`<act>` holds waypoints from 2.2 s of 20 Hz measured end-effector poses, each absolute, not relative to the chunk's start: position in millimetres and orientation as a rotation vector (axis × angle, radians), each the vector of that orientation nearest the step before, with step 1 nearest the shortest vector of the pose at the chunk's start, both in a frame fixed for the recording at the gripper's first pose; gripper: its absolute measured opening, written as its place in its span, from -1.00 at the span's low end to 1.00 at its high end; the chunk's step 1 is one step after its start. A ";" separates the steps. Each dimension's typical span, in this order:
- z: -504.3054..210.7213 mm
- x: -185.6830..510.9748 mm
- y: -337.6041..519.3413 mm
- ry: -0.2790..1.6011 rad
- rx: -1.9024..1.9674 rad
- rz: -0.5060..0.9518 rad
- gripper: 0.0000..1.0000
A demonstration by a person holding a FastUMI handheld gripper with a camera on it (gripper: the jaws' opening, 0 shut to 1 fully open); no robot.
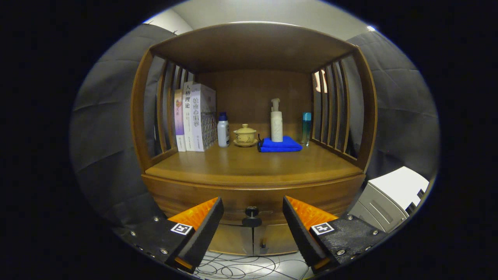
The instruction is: Pull open the drawer, take out the items inside it, and place them on the countertop above the cabinet.
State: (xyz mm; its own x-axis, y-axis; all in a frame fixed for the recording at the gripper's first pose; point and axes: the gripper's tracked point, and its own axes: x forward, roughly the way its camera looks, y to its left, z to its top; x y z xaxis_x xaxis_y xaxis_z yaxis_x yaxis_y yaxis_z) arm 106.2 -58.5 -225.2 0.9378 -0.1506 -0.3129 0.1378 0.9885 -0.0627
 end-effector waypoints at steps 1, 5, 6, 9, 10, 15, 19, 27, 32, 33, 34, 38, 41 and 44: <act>-232.7 108.7 -58.7 0.319 -0.040 -0.158 0.90; -256.2 125.2 -54.4 0.282 -0.043 -0.138 0.89; -263.0 128.7 -53.7 0.286 -0.051 -0.133 0.87; -289.9 138.0 -51.5 0.325 -0.080 -0.115 0.75; -296.5 139.9 -50.8 0.336 -0.083 -0.111 0.68; -312.5 148.1 -53.7 0.342 -0.080 -0.116 0.31; -317.3 151.1 -54.6 0.338 -0.074 -0.113 -0.02; -323.4 151.2 -54.5 0.313 -0.053 -0.087 -0.32; -323.6 148.0 -55.2 0.318 -0.066 -0.085 -0.32; -323.6 146.1 -55.2 0.321 -0.064 -0.091 -0.32; -323.0 143.9 -55.2 0.322 -0.066 -0.095 -0.32; -320.7 115.9 -56.3 0.322 -0.062 -0.100 -0.32; -319.3 102.0 -53.3 0.335 -0.041 -0.096 -0.32; -317.1 80.3 -52.5 0.336 -0.004 -0.097 -0.32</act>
